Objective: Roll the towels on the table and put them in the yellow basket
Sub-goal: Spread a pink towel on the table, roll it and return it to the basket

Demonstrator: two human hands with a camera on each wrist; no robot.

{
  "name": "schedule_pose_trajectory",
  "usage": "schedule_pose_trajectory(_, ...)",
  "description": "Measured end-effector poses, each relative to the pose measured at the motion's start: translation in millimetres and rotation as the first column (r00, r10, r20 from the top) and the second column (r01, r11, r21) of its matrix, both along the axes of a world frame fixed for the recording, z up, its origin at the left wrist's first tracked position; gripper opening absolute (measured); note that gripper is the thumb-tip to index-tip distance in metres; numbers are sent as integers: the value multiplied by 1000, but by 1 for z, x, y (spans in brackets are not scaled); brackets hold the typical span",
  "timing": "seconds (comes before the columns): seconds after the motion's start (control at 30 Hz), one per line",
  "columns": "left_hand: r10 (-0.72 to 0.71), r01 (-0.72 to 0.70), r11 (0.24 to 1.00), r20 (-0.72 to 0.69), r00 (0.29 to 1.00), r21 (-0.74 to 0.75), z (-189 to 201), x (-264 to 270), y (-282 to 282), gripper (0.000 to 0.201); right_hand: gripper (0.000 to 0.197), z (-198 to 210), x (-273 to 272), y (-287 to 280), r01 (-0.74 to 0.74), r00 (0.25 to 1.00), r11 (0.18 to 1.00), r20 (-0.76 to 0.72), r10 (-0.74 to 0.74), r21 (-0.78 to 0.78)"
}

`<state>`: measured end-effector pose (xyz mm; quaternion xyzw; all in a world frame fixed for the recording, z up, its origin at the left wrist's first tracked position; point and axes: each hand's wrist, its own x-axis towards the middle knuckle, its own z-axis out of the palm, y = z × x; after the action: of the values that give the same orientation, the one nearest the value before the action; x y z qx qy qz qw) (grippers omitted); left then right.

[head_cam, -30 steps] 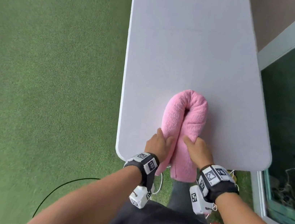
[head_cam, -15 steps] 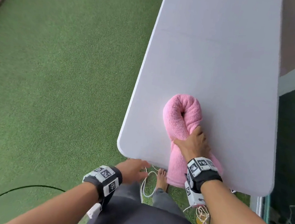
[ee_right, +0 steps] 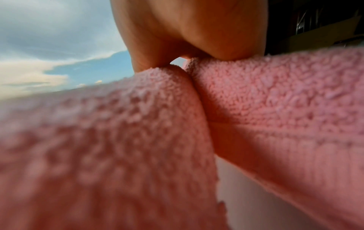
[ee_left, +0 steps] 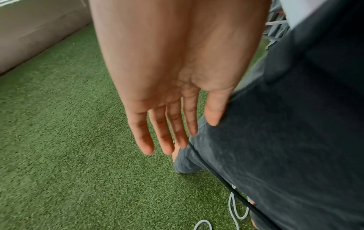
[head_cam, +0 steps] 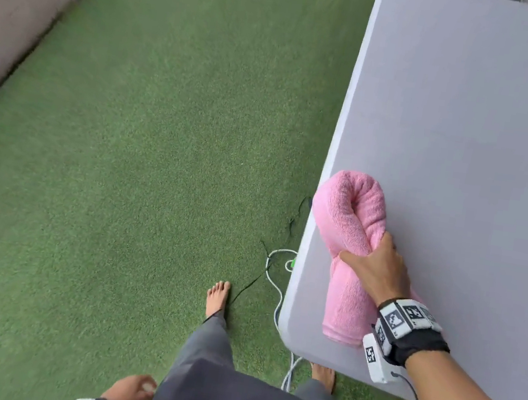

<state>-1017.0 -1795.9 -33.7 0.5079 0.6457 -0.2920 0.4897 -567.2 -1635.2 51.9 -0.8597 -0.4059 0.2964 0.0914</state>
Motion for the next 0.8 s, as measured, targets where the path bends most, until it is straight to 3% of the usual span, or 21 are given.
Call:
schedule_pose_trajectory(0.17, -45, 46, 999, -28, 999, 25, 13, -74, 85, 9, 93, 9, -49, 44, 51, 998, 999, 28, -51, 6)
schedule_pose_trajectory(0.3, -75, 80, 992, -58, 996, 95, 24, -99, 154, 10, 89, 17, -64, 66, 94, 995, 996, 41, -94, 7)
schedule_pose_trajectory(0.53, -148, 135, 970, 52, 988, 201, 33, -64, 241, 13, 84, 22, -50, 117, 137, 989, 990, 44, -138, 40)
schedule_pose_trajectory(0.67, -185, 152, 961, 130, 974, 230, 37, -42, 261, 13, 83, 24, -37, 141, 128, 991, 990, 43, -130, 61)
schedule_pose_trajectory(0.8, -326, 290, 931, 147, 934, 220, 41, -40, 266, 19, 83, 28, -29, 159, 120, 991, 991, 57, -124, 62)
